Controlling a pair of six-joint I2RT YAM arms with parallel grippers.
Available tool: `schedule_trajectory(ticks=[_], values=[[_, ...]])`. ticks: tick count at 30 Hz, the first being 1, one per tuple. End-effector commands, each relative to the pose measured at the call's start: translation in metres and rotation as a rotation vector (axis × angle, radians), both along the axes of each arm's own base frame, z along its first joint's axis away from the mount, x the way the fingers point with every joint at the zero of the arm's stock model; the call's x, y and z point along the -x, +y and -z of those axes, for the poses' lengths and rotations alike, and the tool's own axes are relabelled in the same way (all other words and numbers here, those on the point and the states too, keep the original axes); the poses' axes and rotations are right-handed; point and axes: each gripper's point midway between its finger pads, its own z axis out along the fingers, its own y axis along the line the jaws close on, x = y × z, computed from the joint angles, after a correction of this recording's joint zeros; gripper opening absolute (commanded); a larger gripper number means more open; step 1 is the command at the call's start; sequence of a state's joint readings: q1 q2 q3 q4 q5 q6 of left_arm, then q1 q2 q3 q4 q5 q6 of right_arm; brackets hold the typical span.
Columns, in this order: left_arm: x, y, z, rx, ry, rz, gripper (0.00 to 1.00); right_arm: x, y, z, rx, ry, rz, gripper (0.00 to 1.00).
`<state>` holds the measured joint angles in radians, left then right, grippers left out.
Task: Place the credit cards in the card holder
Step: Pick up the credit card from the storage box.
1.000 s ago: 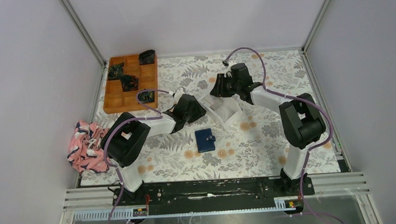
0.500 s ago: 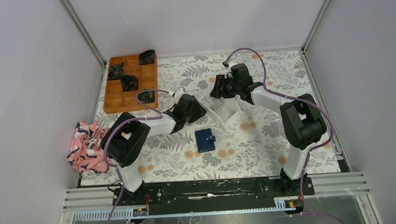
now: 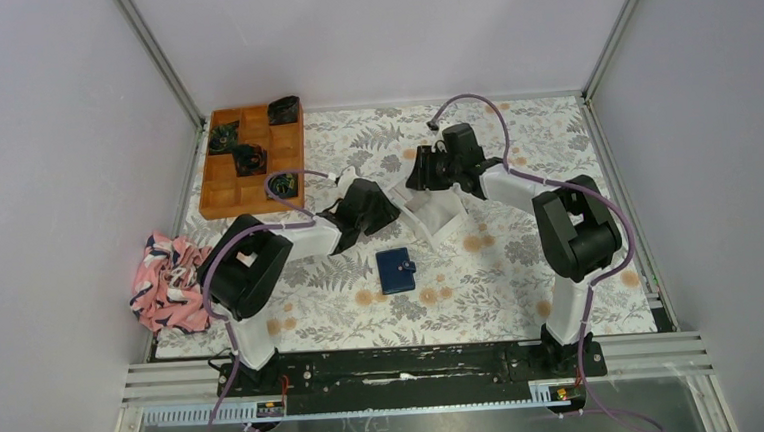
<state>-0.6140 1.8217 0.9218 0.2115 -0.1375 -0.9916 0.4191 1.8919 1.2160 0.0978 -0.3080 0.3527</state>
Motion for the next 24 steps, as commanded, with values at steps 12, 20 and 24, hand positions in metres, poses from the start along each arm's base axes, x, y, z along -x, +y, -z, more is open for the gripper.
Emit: schedule_trajectory(ticks=[12, 20, 24], values=[[-0.017, -0.009, -0.009, 0.029, -0.027, -0.001, 0.57, 0.0, 0.007, -0.031, -0.013, -0.052, -0.011, 0.33], [-0.017, -0.008, -0.01, 0.029, -0.029, -0.002, 0.57, 0.005, 0.006, -0.043, -0.004, -0.077, -0.011, 0.28], [-0.016, -0.007, -0.009, 0.027, -0.027, -0.002, 0.57, 0.007, 0.006, -0.049, -0.006, -0.087, -0.008, 0.26]])
